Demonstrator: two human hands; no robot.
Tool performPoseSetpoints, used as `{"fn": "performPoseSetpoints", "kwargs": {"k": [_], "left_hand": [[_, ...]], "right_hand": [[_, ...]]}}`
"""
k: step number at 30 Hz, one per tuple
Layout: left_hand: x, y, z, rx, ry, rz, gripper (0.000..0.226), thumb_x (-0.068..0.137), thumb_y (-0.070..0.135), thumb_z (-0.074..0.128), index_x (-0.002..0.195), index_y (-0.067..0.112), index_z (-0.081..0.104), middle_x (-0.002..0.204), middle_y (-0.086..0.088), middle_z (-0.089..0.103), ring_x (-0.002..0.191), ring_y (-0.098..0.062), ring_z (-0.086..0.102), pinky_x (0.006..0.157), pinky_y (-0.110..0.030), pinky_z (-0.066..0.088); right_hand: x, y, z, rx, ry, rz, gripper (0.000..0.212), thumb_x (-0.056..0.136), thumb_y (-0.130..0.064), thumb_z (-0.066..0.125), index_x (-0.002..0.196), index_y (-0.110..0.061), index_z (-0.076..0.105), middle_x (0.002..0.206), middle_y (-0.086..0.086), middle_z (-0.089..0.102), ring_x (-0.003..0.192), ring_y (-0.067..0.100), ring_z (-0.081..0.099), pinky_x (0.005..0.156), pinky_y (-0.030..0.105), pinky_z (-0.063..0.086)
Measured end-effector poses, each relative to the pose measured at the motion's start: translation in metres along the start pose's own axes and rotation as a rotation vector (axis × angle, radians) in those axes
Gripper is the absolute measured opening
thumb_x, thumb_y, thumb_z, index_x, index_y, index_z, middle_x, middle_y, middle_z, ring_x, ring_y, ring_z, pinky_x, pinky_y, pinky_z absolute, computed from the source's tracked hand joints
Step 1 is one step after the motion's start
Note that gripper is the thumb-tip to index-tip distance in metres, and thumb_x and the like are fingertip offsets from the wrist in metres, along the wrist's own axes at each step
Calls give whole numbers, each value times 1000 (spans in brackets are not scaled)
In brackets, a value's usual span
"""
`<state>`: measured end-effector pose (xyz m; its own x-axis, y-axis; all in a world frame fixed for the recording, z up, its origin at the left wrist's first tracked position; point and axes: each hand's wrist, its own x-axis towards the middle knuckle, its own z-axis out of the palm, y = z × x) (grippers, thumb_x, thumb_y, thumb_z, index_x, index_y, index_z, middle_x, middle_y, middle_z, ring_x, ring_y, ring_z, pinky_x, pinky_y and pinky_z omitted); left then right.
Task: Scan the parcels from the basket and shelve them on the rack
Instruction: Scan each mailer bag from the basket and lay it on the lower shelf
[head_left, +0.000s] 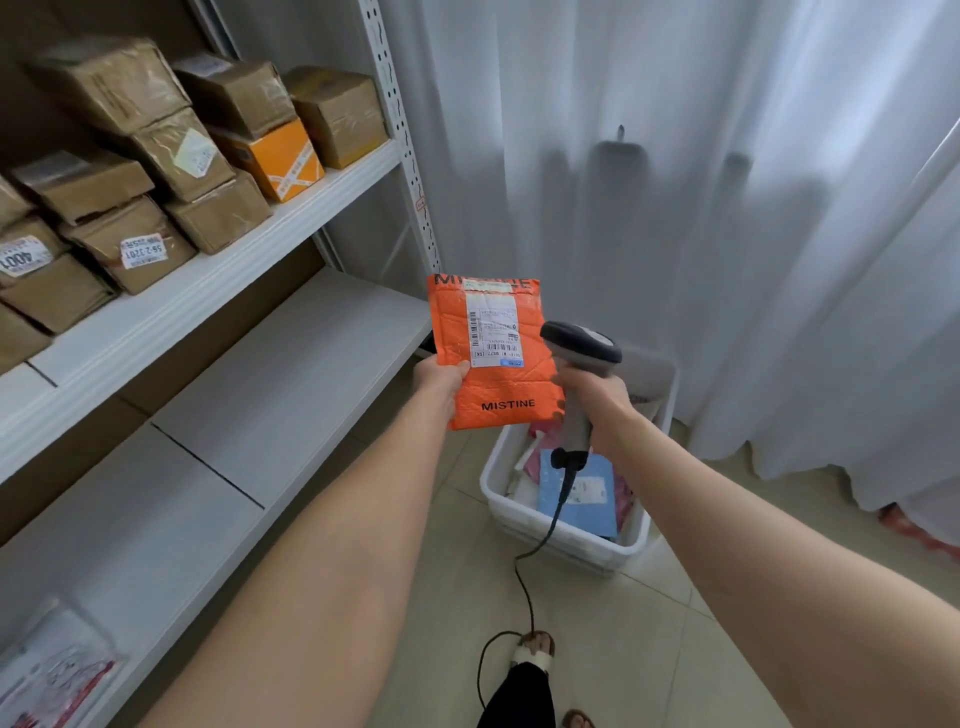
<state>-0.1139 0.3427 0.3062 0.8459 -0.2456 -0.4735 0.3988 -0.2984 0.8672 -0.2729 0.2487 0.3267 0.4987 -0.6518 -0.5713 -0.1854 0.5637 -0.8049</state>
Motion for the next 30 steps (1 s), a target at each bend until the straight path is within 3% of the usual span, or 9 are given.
{"fn": "performPoseSetpoints", "kwargs": {"k": [2, 4, 7, 9, 14, 18, 22, 27, 30], "left_hand": [[-2, -7, -20, -20, 34, -6, 23, 88, -1, 62, 110, 6, 65, 107, -13, 67, 84, -25, 63, 80, -38, 54], [-3, -15, -43, -43, 74, -35, 23, 89, 0, 61, 110, 6, 65, 107, -12, 67, 86, -25, 64, 80, -38, 54], [-4, -29, -81, -74, 137, -85, 22, 89, 0, 60, 110, 7, 65, 111, -14, 67, 97, -30, 66, 88, -47, 53], [-5, -38, -108, -89, 177, -102, 22, 89, 0, 60, 110, 7, 65, 112, -15, 67, 100, -32, 65, 90, -49, 52], [-3, -63, -177, -129, 242, -158, 18, 90, 2, 60, 104, 11, 64, 111, -14, 67, 98, -31, 65, 89, -49, 53], [1, -84, -236, -158, 292, -188, 16, 91, 3, 58, 102, 13, 63, 110, -14, 67, 95, -31, 64, 88, -48, 53], [12, -105, -302, -115, 315, -175, 17, 92, 4, 56, 103, 16, 60, 110, -12, 66, 99, -32, 64, 89, -49, 52], [34, -138, -392, -79, 375, -172, 17, 91, 3, 55, 104, 14, 60, 107, -11, 65, 94, -30, 63, 82, -40, 54], [48, -154, -444, -47, 417, -202, 14, 87, 2, 54, 89, 15, 59, 102, -12, 66, 84, -29, 63, 75, -37, 54]], "right_hand": [[0, 8, 11, -3, -1, 11, 9, 80, 1, 64, 84, -7, 60, 80, 15, 58, 68, 28, 60, 68, 41, 55], [-1, 19, 24, -1, -8, 31, 10, 79, 0, 64, 83, -8, 60, 72, 10, 61, 56, 22, 62, 59, 34, 55], [-4, 39, 50, -26, -8, 69, 18, 78, -6, 67, 94, -7, 60, 80, 9, 64, 76, 27, 66, 79, 42, 56], [-9, 52, 69, -38, -15, 91, 22, 78, -5, 68, 97, -5, 59, 83, 9, 63, 81, 29, 65, 83, 42, 54], [-27, 90, 123, -39, -107, 132, 15, 81, -3, 68, 82, -12, 55, 75, 6, 61, 65, 20, 60, 61, 31, 50], [-44, 122, 174, -23, -157, 169, 13, 84, 0, 66, 93, -6, 59, 84, 11, 61, 71, 24, 61, 64, 34, 53], [-60, 157, 234, 10, -167, 215, 14, 85, 6, 62, 82, -5, 54, 80, 12, 55, 63, 22, 57, 51, 28, 53], [-78, 216, 321, -33, -167, 256, 19, 84, 6, 62, 79, -9, 53, 81, 10, 56, 67, 23, 59, 69, 35, 56], [-87, 254, 370, -93, -174, 276, 17, 83, 3, 64, 80, -10, 54, 79, 9, 57, 67, 23, 58, 72, 38, 55]]}}
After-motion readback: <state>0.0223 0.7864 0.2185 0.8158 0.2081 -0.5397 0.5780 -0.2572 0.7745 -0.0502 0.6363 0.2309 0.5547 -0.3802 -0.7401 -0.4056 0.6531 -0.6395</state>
